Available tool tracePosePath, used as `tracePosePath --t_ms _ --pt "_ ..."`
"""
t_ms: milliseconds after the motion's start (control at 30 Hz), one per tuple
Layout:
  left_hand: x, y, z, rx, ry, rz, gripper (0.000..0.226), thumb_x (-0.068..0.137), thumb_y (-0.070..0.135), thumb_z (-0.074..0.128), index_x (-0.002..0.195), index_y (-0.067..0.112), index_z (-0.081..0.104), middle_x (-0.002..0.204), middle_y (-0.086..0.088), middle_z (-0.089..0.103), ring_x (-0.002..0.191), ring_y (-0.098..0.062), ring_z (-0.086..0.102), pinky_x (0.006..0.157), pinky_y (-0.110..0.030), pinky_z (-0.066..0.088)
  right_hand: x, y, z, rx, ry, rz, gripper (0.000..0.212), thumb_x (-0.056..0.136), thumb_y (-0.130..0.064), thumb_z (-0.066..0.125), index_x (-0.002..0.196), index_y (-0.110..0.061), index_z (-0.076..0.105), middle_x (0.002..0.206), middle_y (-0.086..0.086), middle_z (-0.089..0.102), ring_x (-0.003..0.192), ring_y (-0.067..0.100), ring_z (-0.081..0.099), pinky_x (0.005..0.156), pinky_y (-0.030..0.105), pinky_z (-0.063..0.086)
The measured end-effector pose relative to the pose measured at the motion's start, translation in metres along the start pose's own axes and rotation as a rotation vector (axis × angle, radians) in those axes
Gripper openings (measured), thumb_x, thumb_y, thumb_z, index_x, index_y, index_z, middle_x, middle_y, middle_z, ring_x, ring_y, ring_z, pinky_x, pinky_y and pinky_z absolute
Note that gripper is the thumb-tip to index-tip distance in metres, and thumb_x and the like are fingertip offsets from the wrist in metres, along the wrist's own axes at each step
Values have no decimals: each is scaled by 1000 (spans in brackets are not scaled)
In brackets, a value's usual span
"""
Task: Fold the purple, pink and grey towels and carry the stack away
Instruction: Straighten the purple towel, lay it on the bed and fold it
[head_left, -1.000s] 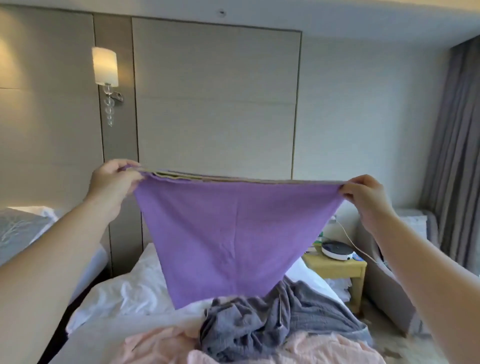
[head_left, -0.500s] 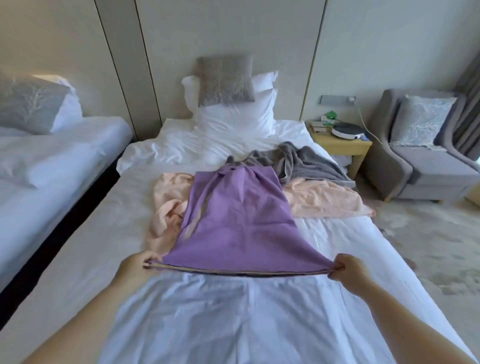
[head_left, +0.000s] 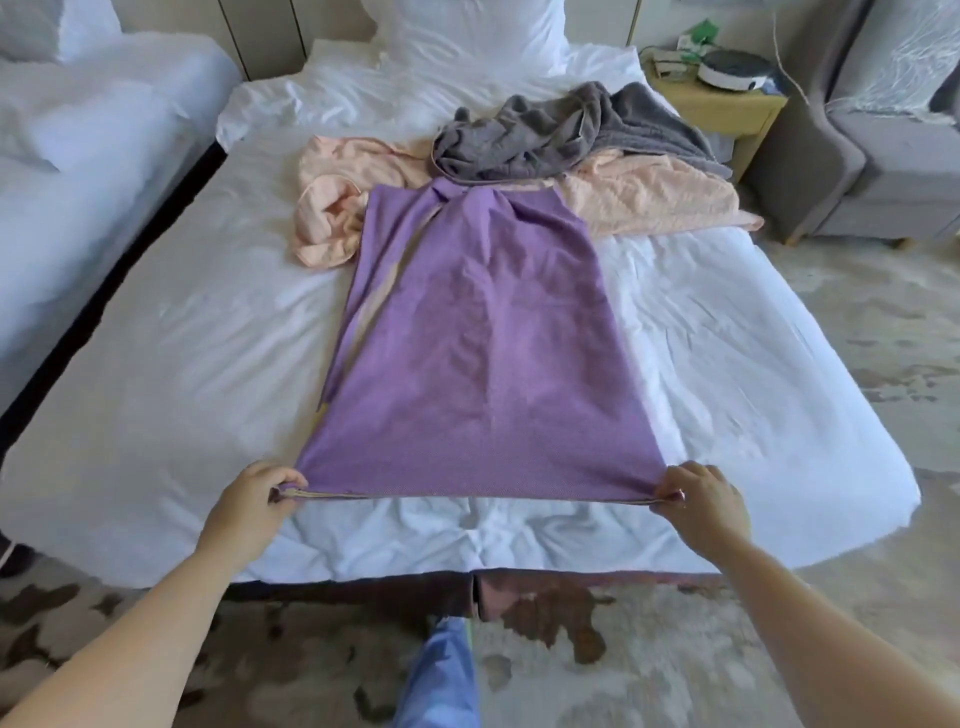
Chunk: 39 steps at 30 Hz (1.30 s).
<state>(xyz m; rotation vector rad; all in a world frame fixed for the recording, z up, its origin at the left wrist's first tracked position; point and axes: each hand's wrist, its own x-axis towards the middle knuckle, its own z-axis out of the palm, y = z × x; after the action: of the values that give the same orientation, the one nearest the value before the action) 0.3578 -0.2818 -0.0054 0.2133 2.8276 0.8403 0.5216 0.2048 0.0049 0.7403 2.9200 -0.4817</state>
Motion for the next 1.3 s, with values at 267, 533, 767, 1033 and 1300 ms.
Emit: tracePosePath --t_ms 267,533,767,1033,1300 --pt "-43 -35 63 -40 19 -48 30 72 -6 75 82 21 67 90 -5 56 73 -23 58 73 -33 44 -32 32 59 -15 18 -26 10 74 -19 76 79 -19 67 89 0 61 97 27 52 79 37 37" --pt "-15 -24 82 146 -202 -172 26 85 -2 56 100 16 66 116 -10 50 94 -24 54 86 -34 45 0 11 66 -144 -231 1 30 79 -16 58 105 -28 65 117 -1 59 112 25 50 88 35 46" --pt "80 59 54 193 225 181 36 86 23 57 117 7 65 125 -20 58 111 -41 57 92 -47 47 89 -64 30 114 125 -173 52 89 -30 61 138 -17 47 146 4 42 139 30 31 110 42 29" --pt "158 43 98 562 -51 301 64 96 54 11 141 25 46 148 6 42 136 -21 42 112 -48 24 172 -63 76 -256 -67 -11 63 95 -54 25 151 -28 13 159 -12 9 147 15 6 119 38 5" --pt "294 91 95 398 212 385 49 88 40 52 132 19 56 142 -5 51 120 -29 50 97 -45 39 299 -135 60 -13 148 -176 56 96 -33 43 148 -21 28 156 -3 21 146 23 16 117 41 11"
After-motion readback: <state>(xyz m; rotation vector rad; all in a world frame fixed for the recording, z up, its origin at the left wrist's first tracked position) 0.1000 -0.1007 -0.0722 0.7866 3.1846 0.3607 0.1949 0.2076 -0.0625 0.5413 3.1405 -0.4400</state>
